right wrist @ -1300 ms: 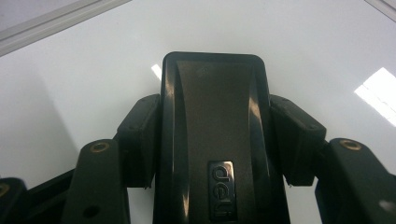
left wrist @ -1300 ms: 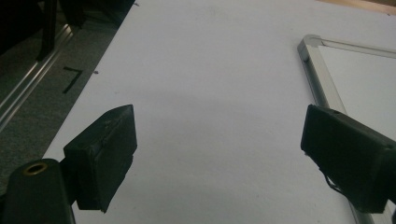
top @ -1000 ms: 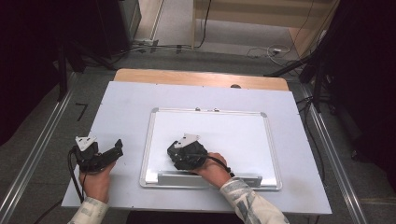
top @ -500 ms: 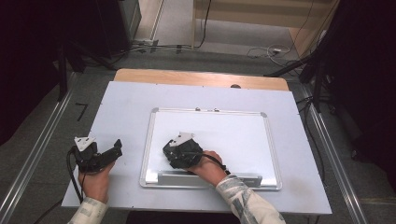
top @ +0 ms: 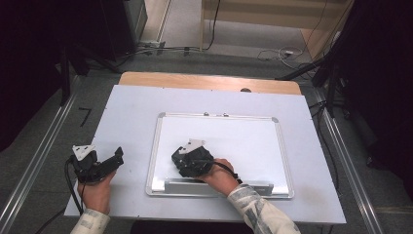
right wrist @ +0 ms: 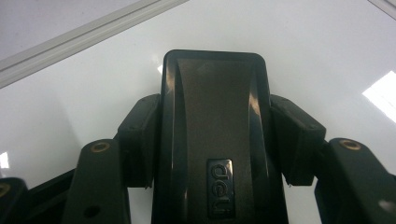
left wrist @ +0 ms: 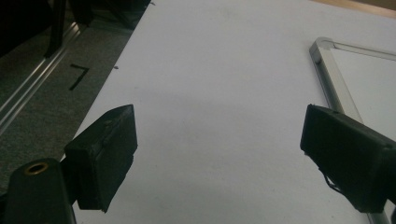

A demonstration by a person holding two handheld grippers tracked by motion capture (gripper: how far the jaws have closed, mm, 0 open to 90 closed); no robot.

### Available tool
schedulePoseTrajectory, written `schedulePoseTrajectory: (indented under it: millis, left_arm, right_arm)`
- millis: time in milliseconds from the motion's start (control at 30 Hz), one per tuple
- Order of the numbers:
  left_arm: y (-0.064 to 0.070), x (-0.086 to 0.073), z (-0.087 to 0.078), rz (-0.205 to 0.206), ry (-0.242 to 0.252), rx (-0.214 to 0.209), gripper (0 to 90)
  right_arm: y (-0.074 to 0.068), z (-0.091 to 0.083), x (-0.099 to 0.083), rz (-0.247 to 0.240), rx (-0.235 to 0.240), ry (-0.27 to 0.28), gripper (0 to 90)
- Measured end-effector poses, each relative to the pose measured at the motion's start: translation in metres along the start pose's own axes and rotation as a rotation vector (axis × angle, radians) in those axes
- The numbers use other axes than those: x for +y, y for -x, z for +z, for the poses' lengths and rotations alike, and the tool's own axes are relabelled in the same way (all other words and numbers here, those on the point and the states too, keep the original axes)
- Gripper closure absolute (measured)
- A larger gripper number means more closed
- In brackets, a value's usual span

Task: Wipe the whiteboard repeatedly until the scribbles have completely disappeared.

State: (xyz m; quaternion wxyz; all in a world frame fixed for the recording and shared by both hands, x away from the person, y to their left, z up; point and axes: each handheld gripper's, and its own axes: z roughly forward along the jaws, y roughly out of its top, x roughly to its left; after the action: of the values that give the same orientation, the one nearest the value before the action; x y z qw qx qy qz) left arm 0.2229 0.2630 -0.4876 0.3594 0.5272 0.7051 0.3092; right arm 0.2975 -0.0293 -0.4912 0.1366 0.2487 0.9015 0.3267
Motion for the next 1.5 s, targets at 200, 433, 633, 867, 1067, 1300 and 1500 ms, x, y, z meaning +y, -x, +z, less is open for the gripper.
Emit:
schedulePoseTrajectory:
  millis: [200,433,633,867,1067,1300,1500]
  left_arm:
    - [0.001,0.000,0.001,0.002,-0.002,0.000,11.0]
    - [0.001,0.000,0.001,-0.001,0.001,-0.002,11.0]
    - [0.001,0.000,0.001,0.000,0.001,0.000,11.0]
    - [0.000,0.000,0.000,0.001,0.001,0.002,11.0]
    - [0.000,0.000,0.000,0.000,-0.001,0.001,11.0]
    - [0.000,0.000,0.000,-0.002,-0.001,0.000,11.0]
    - [0.000,0.000,0.001,-0.006,-0.002,0.002,11.0]
  right_arm:
    - [0.001,-0.005,-0.005,-0.009,0.006,-0.004,39.0]
    - [0.003,-0.010,-0.011,-0.018,0.007,-0.003,39.0]
    - [0.006,-0.014,-0.016,-0.008,-0.001,-0.004,39.0]
    - [0.009,-0.019,-0.023,-0.006,-0.007,-0.006,39.0]
    - [0.013,-0.023,-0.028,0.003,-0.012,-0.006,38.9]
    - [0.018,-0.028,-0.034,0.009,-0.021,-0.005,38.9]
    - [0.023,-0.032,-0.038,0.016,-0.027,-0.008,38.9]
